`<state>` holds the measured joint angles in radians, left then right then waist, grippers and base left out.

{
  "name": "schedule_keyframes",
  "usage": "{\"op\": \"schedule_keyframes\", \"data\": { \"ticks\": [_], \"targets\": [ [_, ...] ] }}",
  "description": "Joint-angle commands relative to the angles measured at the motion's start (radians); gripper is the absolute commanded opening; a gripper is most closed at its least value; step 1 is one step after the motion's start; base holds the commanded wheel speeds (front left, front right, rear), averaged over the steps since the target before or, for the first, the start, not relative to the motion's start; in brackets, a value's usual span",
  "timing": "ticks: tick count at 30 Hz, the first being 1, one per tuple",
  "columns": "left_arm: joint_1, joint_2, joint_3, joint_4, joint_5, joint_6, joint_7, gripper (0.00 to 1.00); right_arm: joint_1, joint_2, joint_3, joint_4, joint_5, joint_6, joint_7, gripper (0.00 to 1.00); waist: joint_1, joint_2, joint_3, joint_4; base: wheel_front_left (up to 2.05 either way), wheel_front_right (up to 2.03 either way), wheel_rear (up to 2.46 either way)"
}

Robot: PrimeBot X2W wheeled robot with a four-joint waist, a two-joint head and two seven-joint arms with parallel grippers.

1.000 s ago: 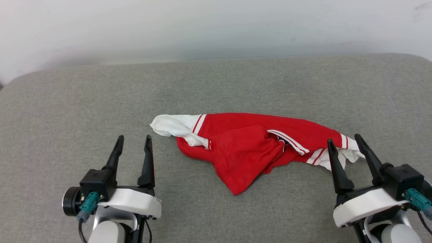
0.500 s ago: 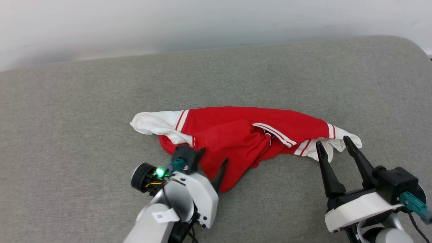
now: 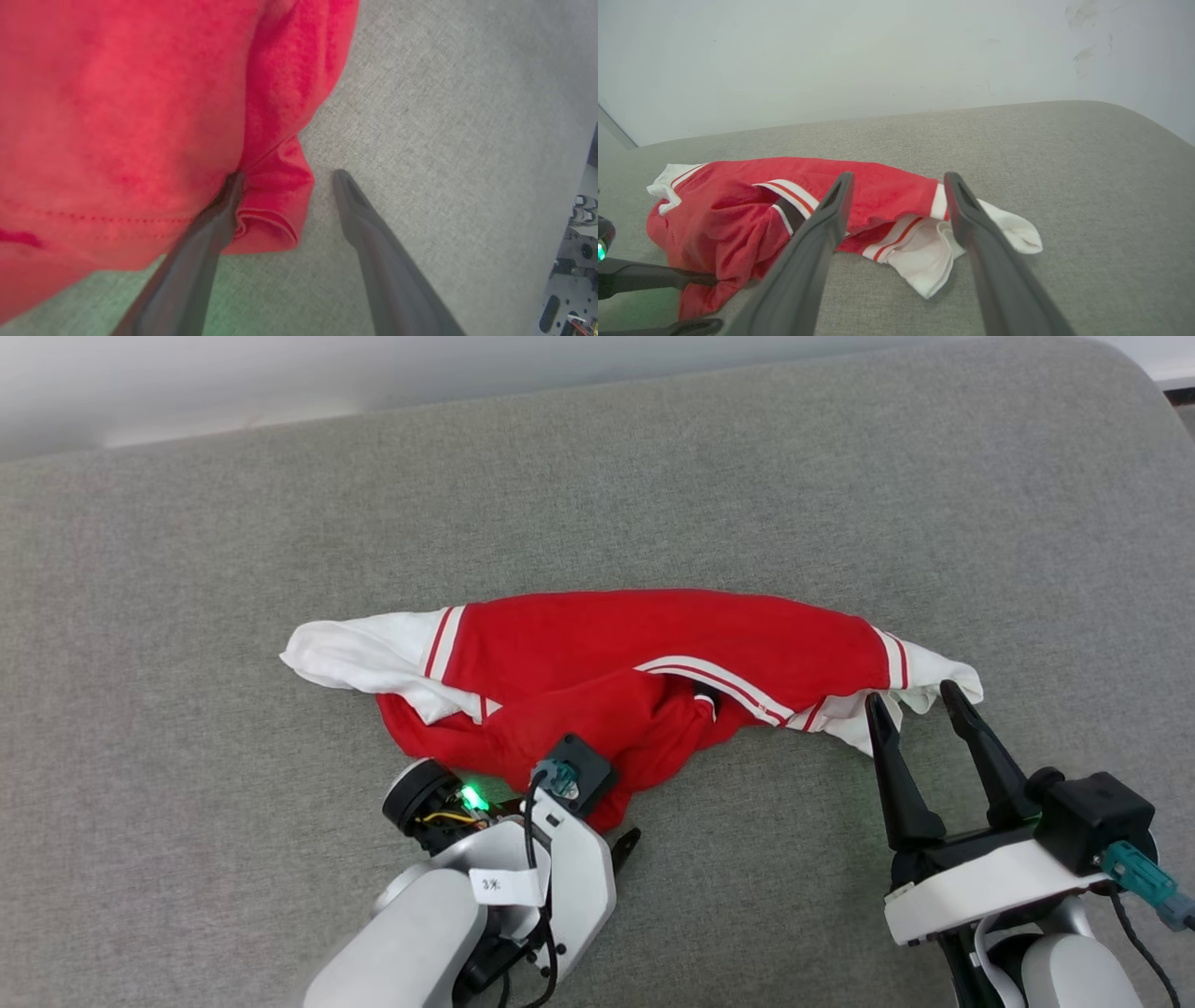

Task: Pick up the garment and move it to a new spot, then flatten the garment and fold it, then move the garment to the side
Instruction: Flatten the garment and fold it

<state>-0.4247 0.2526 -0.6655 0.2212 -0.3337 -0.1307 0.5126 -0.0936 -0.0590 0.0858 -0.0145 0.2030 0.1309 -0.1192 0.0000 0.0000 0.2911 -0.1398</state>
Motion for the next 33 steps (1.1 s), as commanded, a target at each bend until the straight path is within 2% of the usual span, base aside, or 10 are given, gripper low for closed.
{"op": "schedule_keyframes", "data": {
  "ticks": [1,2,3,4,5,12,18,25,33],
  "targets": [
    [-0.001,0.02,-0.021,0.022,-0.007,0.001,0.032,1.0,-0.016,0.005,0.001,0.005,0.006,0.0,-0.008,1.0,0.0,0.0,0.01,-0.004,0.0,0.0,0.0],
    [-0.006,0.027,-0.035,0.026,-0.015,0.0,0.047,0.95,-0.019,0.005,0.0,0.01,0.008,0.0,-0.013,1.0,0.0,0.0,0.012,-0.004,0.0,0.0,0.0],
    [-0.01,0.032,-0.04,0.026,-0.02,0.001,0.05,0.44,-0.022,0.005,0.003,0.014,0.011,0.0,-0.014,1.0,0.0,0.0,0.012,-0.003,0.0,0.0,0.0],
    [-0.016,0.037,-0.048,0.028,-0.023,0.001,0.052,0.05,-0.025,0.006,0.005,0.019,0.014,0.0,-0.017,1.0,0.0,0.0,0.012,-0.002,0.0,0.0,0.0],
    [-0.022,0.042,-0.055,0.028,-0.03,0.0,0.05,0.0,-0.027,0.006,0.005,0.025,0.017,0.0,-0.019,1.0,0.0,0.0,0.01,0.0,0.0,0.0,0.0],
    [-0.01,0.051,-0.056,-0.071,-0.014,0.01,-0.059,0.0,-0.013,0.006,-0.013,0.045,0.027,0.0,-0.018,1.0,0.0,0.0,-0.039,0.037,0.0,0.0,0.0],
    [0.077,0.076,-0.065,-0.199,-0.019,0.036,-0.095,0.0,0.015,-0.003,-0.023,0.045,0.031,0.0,0.0,1.0,0.0,0.0,-0.098,0.089,0.0,0.0,0.0],
    [0.227,0.124,-0.076,-0.336,-0.063,0.08,-0.059,0.0,0.052,-0.006,-0.035,0.032,0.031,0.0,0.024,1.0,0.0,0.0,-0.161,0.152,0.0,0.0,0.0],
    [0.419,0.193,-0.065,-0.369,-0.137,0.162,0.014,0.0,0.091,-0.002,-0.048,0.011,0.031,0.0,0.047,1.0,0.0,0.0,-0.182,0.21,0.0,0.0,0.0]
  ]
}}
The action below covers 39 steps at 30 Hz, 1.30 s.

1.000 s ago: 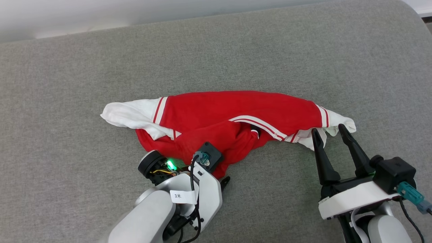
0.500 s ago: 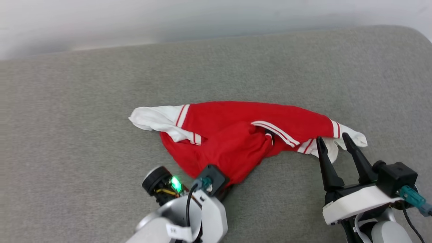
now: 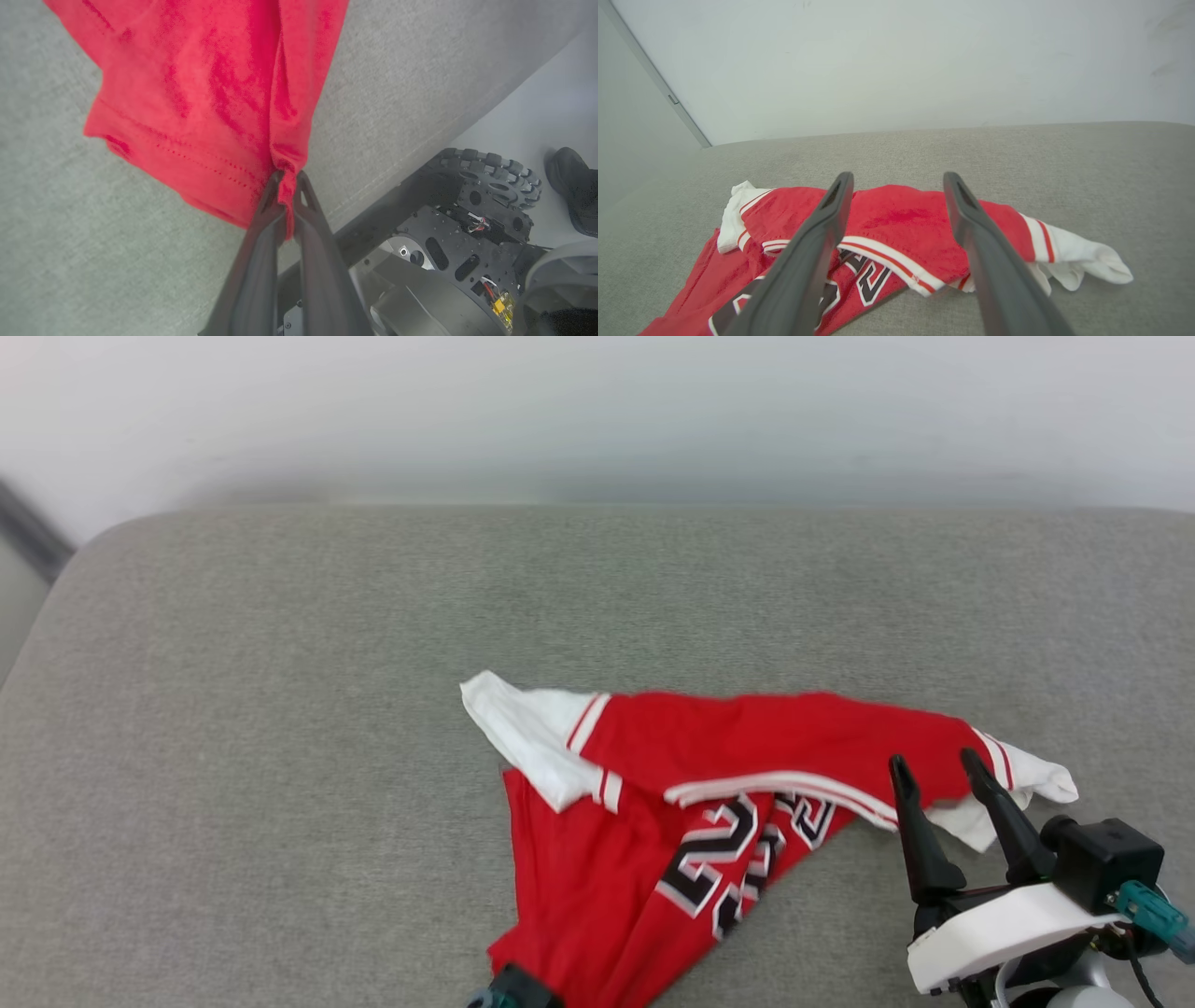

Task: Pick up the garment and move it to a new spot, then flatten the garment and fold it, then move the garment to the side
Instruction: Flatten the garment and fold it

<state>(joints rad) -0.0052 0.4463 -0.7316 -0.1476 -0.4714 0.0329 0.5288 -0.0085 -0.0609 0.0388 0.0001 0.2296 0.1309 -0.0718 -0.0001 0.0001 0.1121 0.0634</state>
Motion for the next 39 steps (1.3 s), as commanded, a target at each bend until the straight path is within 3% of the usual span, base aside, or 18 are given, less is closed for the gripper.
{"op": "schedule_keyframes", "data": {
  "ticks": [1,9,10,11,12,19,28,32,39],
  "targets": [
    [0.02,0.007,0.003,0.004,-0.008,0.008,0.007,0.0,0.011,0.001,-0.003,-0.006,0.002,0.0,-0.001,1.0,0.0001,-0.0001,-0.002,0.012,0.0,0.0,0.0],
    [0.155,0.045,0.005,0.002,-0.072,0.064,0.057,0.0,0.033,0.007,-0.024,-0.039,-0.008,0.0,0.015,1.0,0.0001,-0.0001,0.011,0.042,0.0,0.0,0.0],
    [0.142,0.038,0.01,0.001,-0.064,0.067,0.039,0.24,0.034,0.008,-0.024,-0.045,-0.01,0.0,0.016,1.0,0.0001,-0.0001,0.011,0.042,0.0,0.0,0.0],
    [0.134,0.03,0.012,0.002,-0.06,0.067,0.022,0.9,0.034,0.008,-0.023,-0.05,-0.013,0.0,0.017,1.0,0.0001,-0.0001,0.009,0.041,0.0,0.0,0.0],
    [0.126,0.02,0.017,0.002,-0.055,0.067,0.002,1.0,0.034,0.009,-0.021,-0.055,-0.015,0.0,0.019,1.0,0.0001,-0.0001,0.006,0.039,0.0,0.0,0.0],
    [0.031,-0.031,0.061,-0.01,0.002,0.076,-0.151,1.0,0.049,0.011,-0.031,-0.091,-0.021,0.0,0.034,1.0,0.0001,-0.0001,-0.024,0.018,0.0,0.0,0.0],
    [-0.073,-0.059,0.17,0.01,0.032,0.128,-0.3,1.0,0.053,0.012,-0.049,-0.134,-0.019,0.0,0.057,1.0,0.0001,-0.0001,-0.031,-0.014,0.0,0.0,0.0],
    [-0.112,-0.049,0.226,0.058,0.013,0.144,-0.319,1.0,0.05,0.012,-0.053,-0.148,-0.014,0.0,0.063,1.0,0.0001,-0.0001,-0.018,-0.026,0.0,0.0,0.0],
    [-0.202,0.002,0.294,0.191,-0.053,0.113,-0.241,1.0,0.028,0.012,-0.053,-0.159,-0.008,0.0,0.063,1.0,0.0001,-0.0001,0.026,-0.052,0.0,0.0,0.0]
  ]
}}
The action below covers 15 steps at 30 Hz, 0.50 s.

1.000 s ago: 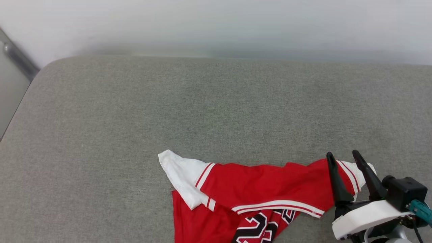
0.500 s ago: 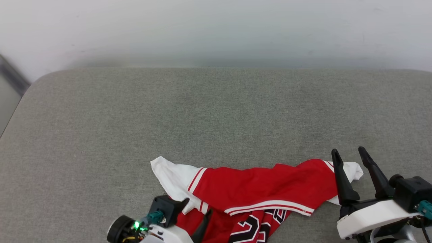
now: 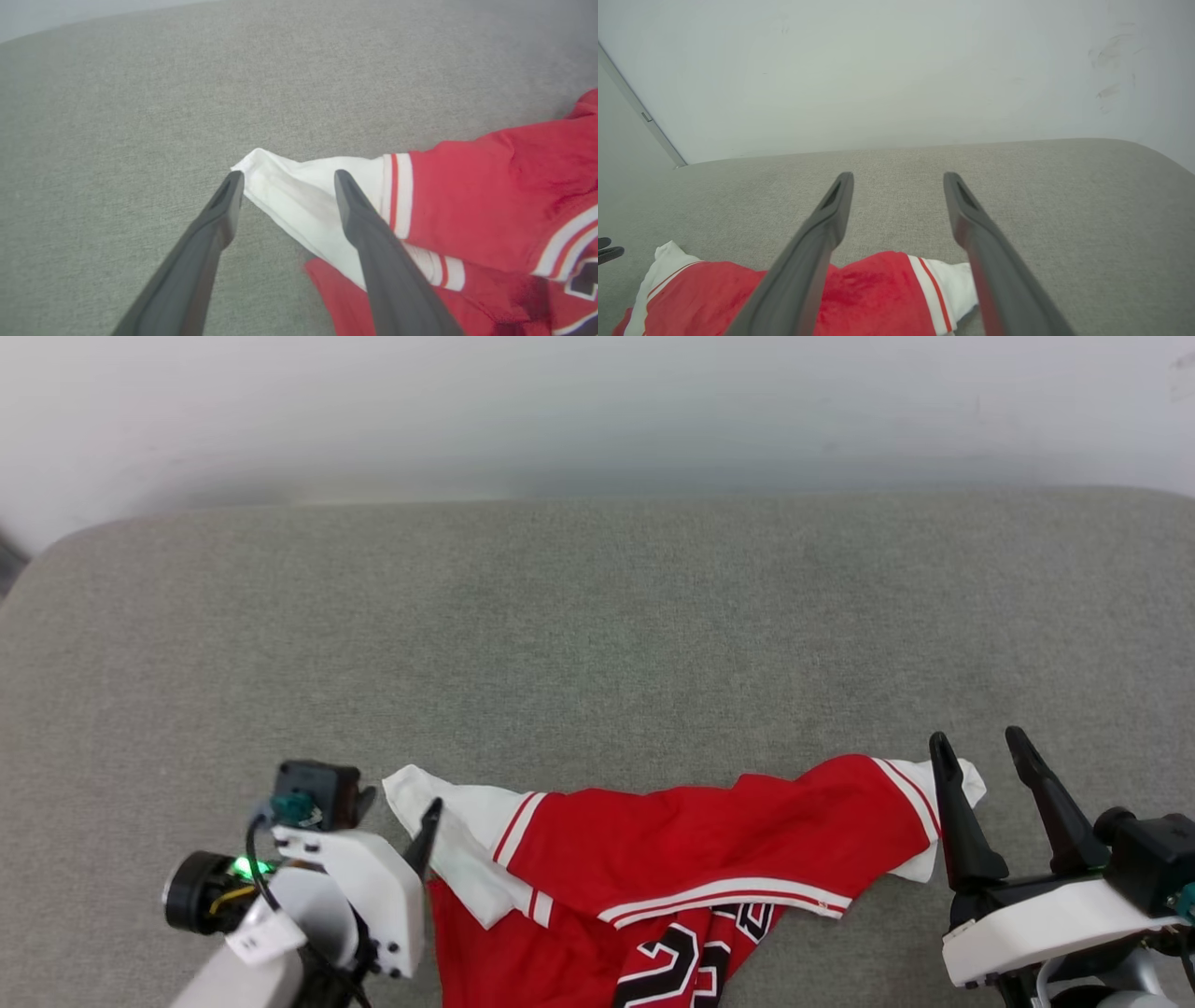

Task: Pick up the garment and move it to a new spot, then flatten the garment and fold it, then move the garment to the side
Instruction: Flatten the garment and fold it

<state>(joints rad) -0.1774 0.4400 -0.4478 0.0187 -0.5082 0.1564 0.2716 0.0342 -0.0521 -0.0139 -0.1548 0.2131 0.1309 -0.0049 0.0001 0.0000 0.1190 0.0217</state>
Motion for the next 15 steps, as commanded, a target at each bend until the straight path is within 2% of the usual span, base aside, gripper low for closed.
{"op": "schedule_keyframes", "data": {
  "ticks": [1,15],
  "targets": [
    [-0.046,0.02,0.013,0.049,-0.02,-0.019,0.035,1.0,-0.017,0.003,-0.001,-0.003,0.008,0.0,-0.004,1.0,-0.0001,0.0,0.027,-0.015,0.0,0.0,0.0],
    [-0.216,0.092,-0.021,0.284,-0.041,-0.12,0.221,1.0,-0.066,0.003,-0.006,0.027,0.032,0.0,-0.039,1.0,-0.0001,0.0,0.142,-0.086,0.0,0.0,0.0]
  ]
}}
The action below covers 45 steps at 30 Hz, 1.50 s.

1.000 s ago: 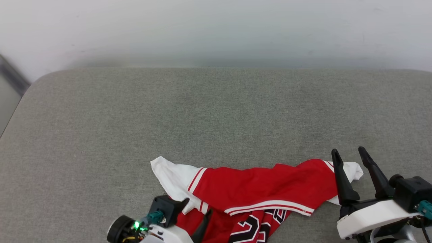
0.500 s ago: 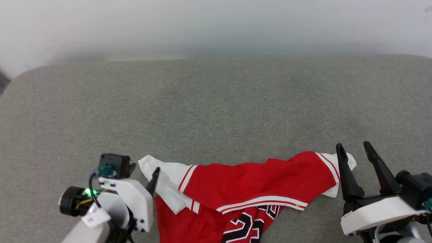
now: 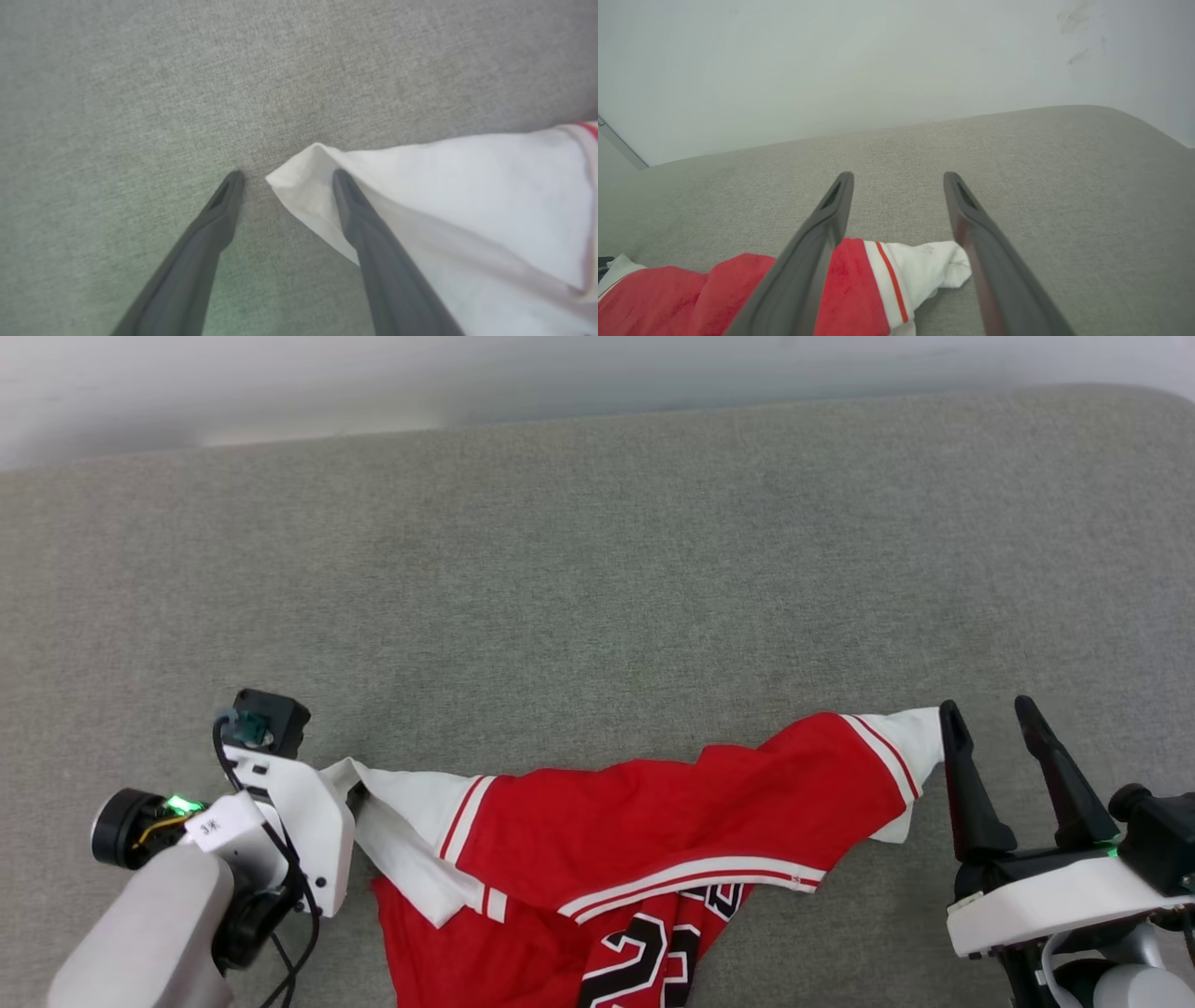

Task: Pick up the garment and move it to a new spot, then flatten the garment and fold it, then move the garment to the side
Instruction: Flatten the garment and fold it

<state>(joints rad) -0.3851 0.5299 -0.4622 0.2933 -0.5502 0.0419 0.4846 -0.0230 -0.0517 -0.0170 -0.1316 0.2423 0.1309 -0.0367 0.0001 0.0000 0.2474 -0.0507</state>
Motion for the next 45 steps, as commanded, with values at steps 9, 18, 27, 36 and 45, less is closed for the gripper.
{"op": "schedule_keyframes", "data": {
  "ticks": [9,18,27,36,45],
  "targets": [
    [0.018,-0.002,-0.076,0.057,-0.025,-0.062,0.13,0.0,-0.016,0.002,-0.057,0.03,0.006,0.0,-0.023,1.0,-0.0001,0.0,0.022,-0.032,0.0,0.0,0.0],
    [0.055,-0.023,0.015,-0.028,-0.024,0.024,-0.093,0.0,-0.002,-0.022,-0.188,0.117,0.044,0.0,0.093,1.0,-0.0001,0.0,-0.021,-0.013,0.0,0.0,0.0],
    [0.096,-0.004,0.077,-0.163,-0.014,0.102,-0.188,0.0,-0.062,-0.159,-0.179,0.218,0.124,0.0,0.344,1.0,-0.0001,0.0,-0.02,0.018,0.0,0.0,0.0],
    [0.077,-0.005,0.084,-0.277,0.002,0.138,-0.196,0.0,-0.22,-0.312,0.036,0.27,0.219,0.0,0.583,1.0,-0.0001,0.0,0.05,0.045,0.0,0.0,0.0],
    [0.057,-0.012,0.085,-0.307,0.004,0.15,-0.206,0.0,-0.322,-0.384,0.268,0.373,0.308,0.001,0.703,1.0,-0.0001,0.0,0.108,0.057,0.0,0.0,0.0]
  ]
}}
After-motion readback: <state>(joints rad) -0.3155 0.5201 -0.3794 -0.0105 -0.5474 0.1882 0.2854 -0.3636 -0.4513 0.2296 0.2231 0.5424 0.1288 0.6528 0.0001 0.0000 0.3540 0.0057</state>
